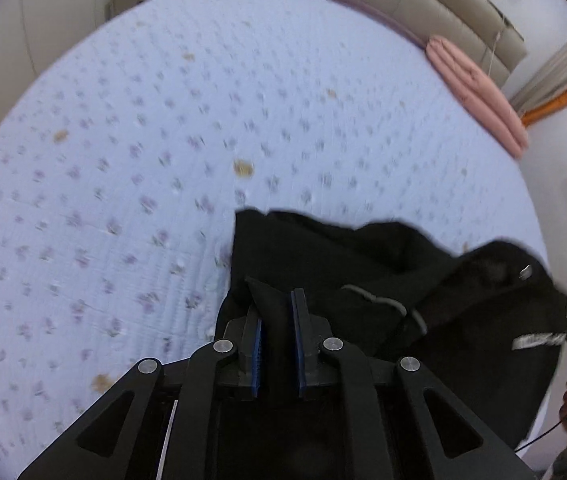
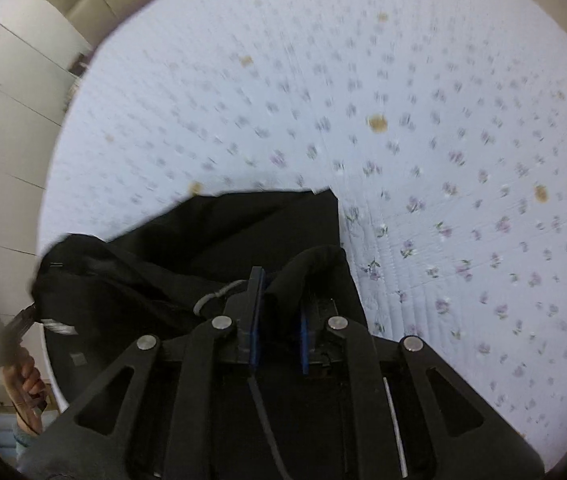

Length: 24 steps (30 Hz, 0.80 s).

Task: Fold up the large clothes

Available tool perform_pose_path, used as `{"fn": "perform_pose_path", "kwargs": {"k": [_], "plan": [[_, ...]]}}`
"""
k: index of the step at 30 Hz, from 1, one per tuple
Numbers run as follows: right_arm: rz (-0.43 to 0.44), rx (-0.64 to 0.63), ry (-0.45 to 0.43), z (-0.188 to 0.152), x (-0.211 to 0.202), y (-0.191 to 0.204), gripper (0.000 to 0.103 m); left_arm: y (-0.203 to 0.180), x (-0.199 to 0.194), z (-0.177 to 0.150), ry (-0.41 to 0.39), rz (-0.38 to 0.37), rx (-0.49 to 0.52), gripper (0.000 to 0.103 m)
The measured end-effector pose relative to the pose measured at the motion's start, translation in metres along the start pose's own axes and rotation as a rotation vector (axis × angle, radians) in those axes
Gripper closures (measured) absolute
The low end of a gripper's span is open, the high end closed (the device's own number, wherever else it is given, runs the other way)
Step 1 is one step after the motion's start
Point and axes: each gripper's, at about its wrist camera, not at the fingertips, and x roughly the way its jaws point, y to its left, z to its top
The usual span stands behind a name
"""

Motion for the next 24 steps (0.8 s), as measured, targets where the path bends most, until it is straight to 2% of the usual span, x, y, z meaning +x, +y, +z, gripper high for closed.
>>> {"fn": "perform_pose_path", "kwargs": {"k": [3,7,10,13,14,16,17,18,19,20,21,22,24], "plan": [[-0.019,-0.007,0.022,-0.001,0.014,0.001,0.089,-0.001,0.001,0.0,-0.001,-0.005,0.037,0.088],[-0.009,-0.012,0.02,0.0,0.003,0.001,0.088,-0.009,-0.027,0.003,-0.032,0.021,0.122,0.086],[0.019,0.011,-0.007,0.0,-0.015,-0.004,0.086,-0.006,-0.065,0.01,-0.054,-0.06,0.141,0.08],[0.091,0.062,-0.03,0.0,-0.031,-0.012,0.079,0.016,-0.097,0.019,-0.055,-0.177,0.085,0.075],[0.129,0.085,-0.034,-0.002,-0.038,-0.015,0.078,0.019,-0.101,0.019,-0.06,-0.185,0.074,0.072],[0.197,0.128,-0.032,-0.003,-0.047,-0.02,0.07,0.027,-0.116,0.019,-0.105,-0.12,0.068,0.038],[0.233,0.151,-0.033,-0.005,-0.053,-0.023,0.068,0.029,-0.121,0.019,-0.128,-0.088,0.082,0.036],[0.256,0.167,-0.036,-0.006,-0.058,-0.025,0.062,0.03,-0.124,0.018,-0.138,-0.083,0.086,0.035],[0.264,0.178,-0.052,-0.008,-0.066,-0.026,0.048,0.032,-0.123,0.018,-0.137,-0.09,0.083,0.035],[0.251,0.172,-0.072,-0.008,-0.073,-0.026,0.042,0.035,-0.122,0.018,-0.131,-0.098,0.078,0.035],[0.218,0.145,-0.097,-0.009,-0.081,-0.024,0.03,0.036,-0.117,0.018,-0.121,-0.102,0.078,0.034],[0.197,0.119,-0.109,-0.009,-0.083,-0.022,0.027,0.035,-0.106,0.018,-0.102,-0.099,0.084,0.034],[0.156,0.041,-0.122,-0.01,-0.083,-0.013,0.028,0.031,-0.089,0.017,-0.072,-0.104,0.096,0.034]]}}
